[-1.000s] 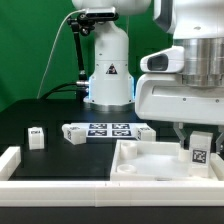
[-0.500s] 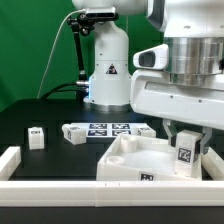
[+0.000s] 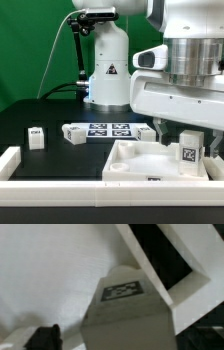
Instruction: Assemble one leg
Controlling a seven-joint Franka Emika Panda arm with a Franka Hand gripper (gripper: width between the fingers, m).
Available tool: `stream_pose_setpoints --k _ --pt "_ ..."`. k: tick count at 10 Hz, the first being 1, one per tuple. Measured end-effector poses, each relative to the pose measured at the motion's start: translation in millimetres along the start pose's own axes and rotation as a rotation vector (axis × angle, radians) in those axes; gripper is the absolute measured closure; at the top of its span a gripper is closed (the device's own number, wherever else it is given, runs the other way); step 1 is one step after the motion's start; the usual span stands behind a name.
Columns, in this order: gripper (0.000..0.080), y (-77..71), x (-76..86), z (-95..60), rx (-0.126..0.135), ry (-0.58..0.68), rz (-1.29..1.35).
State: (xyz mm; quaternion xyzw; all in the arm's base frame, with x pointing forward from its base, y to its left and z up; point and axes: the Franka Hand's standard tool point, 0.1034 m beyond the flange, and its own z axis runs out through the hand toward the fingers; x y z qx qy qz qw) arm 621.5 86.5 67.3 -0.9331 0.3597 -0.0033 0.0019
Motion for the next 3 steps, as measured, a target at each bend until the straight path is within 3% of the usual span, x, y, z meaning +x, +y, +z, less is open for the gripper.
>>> stream_pose_setpoints --k 3 --pt "0.0151 0.0 0.0 0.0 0.000 0.000 0.000"
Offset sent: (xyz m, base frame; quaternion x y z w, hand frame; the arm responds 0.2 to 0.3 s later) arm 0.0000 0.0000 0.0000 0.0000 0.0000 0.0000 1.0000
